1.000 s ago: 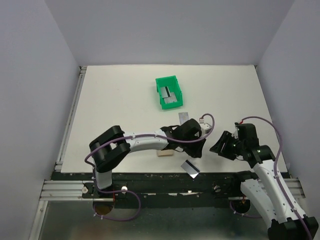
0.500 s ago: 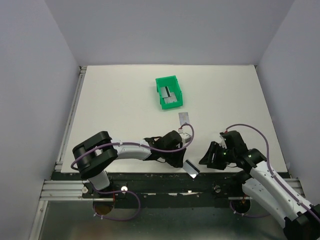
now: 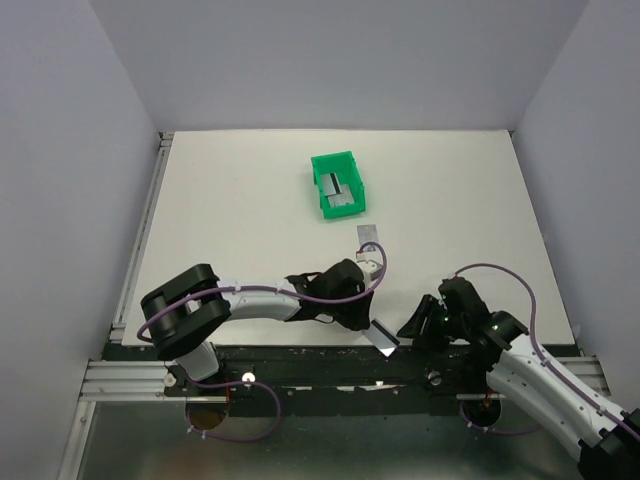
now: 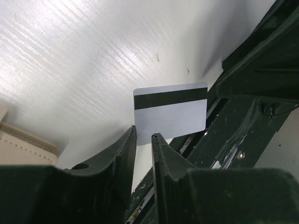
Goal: Put the credit cards into the card holder
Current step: Pick up the credit card at the corner of the board.
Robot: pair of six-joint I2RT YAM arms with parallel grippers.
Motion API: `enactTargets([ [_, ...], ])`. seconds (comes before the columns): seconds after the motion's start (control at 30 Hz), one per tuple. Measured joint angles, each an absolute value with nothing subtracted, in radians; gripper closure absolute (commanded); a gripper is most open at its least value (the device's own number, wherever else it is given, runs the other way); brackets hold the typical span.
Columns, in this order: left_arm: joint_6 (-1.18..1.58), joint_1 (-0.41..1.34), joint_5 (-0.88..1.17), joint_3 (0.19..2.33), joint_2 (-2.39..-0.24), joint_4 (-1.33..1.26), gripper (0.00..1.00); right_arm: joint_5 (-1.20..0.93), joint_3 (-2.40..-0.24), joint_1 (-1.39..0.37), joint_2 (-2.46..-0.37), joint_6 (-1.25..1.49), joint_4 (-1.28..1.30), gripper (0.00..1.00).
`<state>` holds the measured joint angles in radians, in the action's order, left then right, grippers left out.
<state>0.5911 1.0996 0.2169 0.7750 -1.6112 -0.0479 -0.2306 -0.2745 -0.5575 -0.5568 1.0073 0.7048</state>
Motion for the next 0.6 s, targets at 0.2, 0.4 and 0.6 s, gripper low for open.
enactTargets([
  [0.2,0.591,1.100,0.218,0.791,-1.642,-0.053,0.66,-0.265,-0.217,-0.562,-0.566,1.056,0.628,0.40],
  [0.4,0.592,1.100,0.220,0.810,-1.679,-0.053,0.67,-0.317,-0.189,-0.566,-0.594,1.081,0.535,0.40],
  [0.6,0.593,1.100,0.221,0.823,-1.695,-0.058,0.67,-0.326,-0.184,-0.569,-0.562,1.079,0.553,0.40],
])
